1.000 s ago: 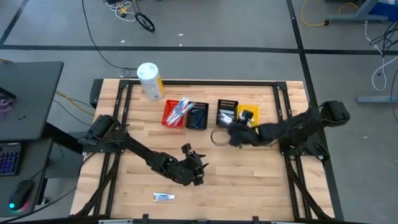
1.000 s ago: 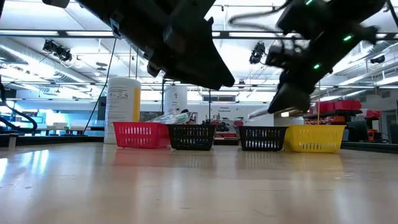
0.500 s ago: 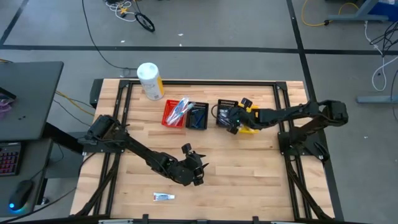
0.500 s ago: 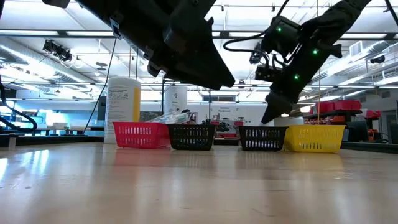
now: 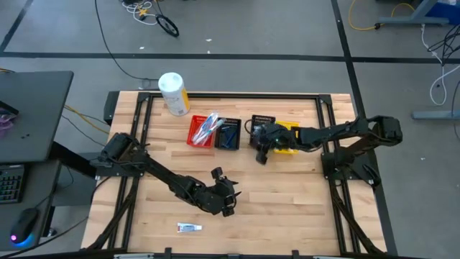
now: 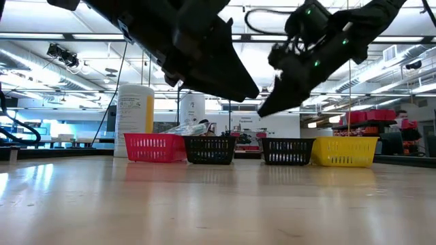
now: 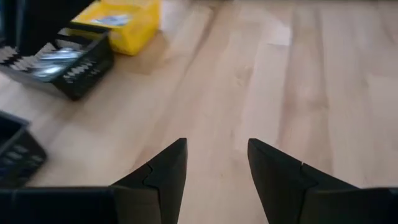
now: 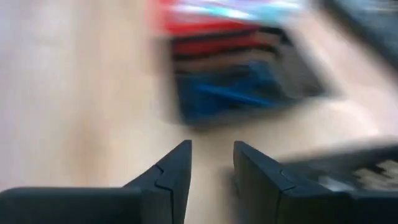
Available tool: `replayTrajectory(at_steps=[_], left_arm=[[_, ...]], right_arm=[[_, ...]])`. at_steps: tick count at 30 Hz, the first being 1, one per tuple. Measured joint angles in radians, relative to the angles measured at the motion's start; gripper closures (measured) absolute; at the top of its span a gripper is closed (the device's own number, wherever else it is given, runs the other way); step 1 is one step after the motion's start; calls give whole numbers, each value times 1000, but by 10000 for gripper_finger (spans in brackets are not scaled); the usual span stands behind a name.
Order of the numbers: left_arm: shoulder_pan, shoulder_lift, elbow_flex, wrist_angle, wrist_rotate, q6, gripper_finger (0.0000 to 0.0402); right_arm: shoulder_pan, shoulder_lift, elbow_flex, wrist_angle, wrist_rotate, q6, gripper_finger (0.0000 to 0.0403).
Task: Pick & Place Travel size toiletries
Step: Put the white toothpaste into the yellow basket
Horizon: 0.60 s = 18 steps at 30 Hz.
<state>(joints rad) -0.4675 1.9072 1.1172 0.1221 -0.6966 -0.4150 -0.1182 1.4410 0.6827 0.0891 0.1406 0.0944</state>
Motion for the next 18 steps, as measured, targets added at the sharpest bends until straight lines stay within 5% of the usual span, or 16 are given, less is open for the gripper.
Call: replayTrajectory(at_steps=[5, 11, 18], left_arm=[[0, -1, 0, 35, 15, 13, 223], [0, -33, 0, 7, 117, 41, 223], [-24, -36, 0, -119, 322, -25, 223]], right_arm=[[107, 0, 0, 30, -248, 2, 274], [299, 0, -38, 55, -243, -5, 274], [414, 1, -136, 282, -237, -132, 274]])
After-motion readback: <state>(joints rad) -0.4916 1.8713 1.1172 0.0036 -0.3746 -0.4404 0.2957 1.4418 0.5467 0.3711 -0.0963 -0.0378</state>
